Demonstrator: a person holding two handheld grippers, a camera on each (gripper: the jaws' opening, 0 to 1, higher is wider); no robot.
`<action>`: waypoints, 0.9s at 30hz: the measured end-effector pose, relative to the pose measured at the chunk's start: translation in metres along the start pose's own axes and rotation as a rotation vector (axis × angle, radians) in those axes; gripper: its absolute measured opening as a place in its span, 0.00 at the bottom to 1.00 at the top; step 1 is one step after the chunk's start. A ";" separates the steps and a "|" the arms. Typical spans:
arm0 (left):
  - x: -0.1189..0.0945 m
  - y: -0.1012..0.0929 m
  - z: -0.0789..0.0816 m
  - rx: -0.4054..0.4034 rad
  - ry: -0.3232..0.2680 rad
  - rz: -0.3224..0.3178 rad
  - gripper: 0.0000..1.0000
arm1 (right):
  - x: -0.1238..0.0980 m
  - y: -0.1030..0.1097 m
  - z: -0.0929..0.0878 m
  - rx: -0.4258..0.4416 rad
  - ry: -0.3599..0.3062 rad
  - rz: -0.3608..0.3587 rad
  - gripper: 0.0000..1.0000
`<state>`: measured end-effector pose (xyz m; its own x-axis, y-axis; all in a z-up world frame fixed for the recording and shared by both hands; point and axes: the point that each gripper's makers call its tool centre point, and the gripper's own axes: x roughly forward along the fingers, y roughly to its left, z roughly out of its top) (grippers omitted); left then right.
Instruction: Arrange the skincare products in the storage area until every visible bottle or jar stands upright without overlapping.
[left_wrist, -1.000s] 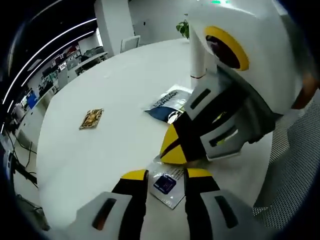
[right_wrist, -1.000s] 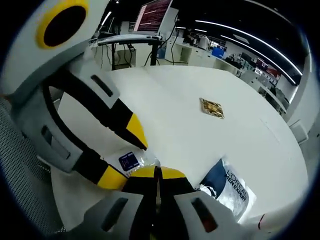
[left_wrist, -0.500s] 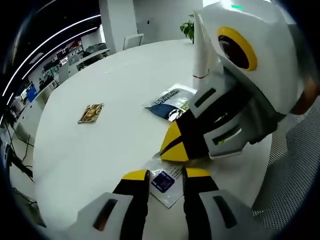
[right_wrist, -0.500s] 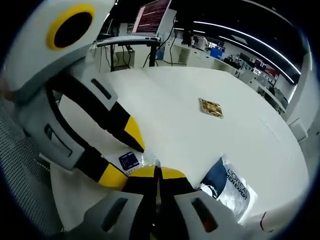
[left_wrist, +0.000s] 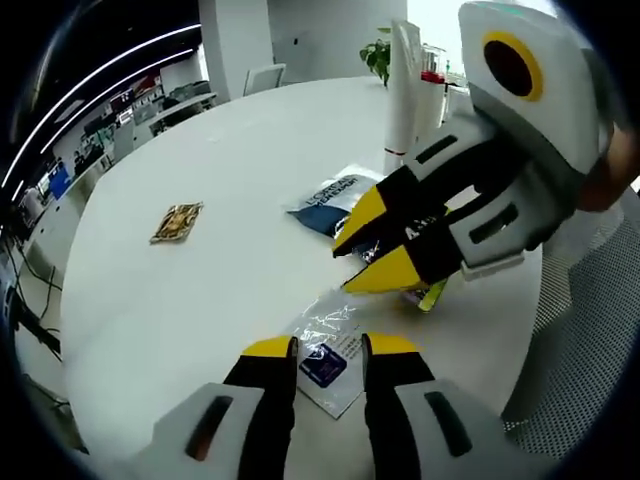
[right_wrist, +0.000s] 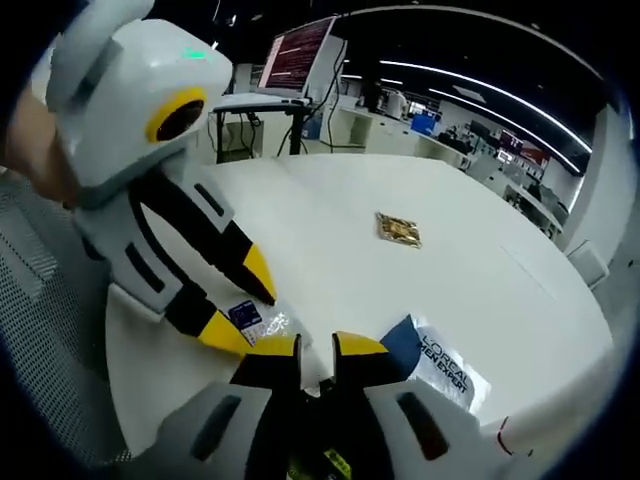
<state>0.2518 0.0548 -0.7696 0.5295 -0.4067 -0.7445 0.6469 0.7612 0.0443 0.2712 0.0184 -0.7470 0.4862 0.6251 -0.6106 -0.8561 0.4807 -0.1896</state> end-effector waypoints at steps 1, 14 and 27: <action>0.000 0.000 0.000 0.003 -0.002 0.002 0.24 | -0.003 0.000 0.000 0.001 -0.003 -0.003 0.15; -0.018 0.001 0.014 -0.075 -0.070 -0.010 0.34 | -0.027 0.012 0.007 0.037 -0.065 0.027 0.30; -0.056 0.000 0.025 -0.211 -0.160 0.010 0.56 | -0.081 0.015 0.031 0.100 -0.186 -0.011 0.48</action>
<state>0.2359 0.0651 -0.7111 0.6261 -0.4601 -0.6295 0.5209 0.8476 -0.1014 0.2243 -0.0062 -0.6764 0.5270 0.7178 -0.4550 -0.8337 0.5407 -0.1126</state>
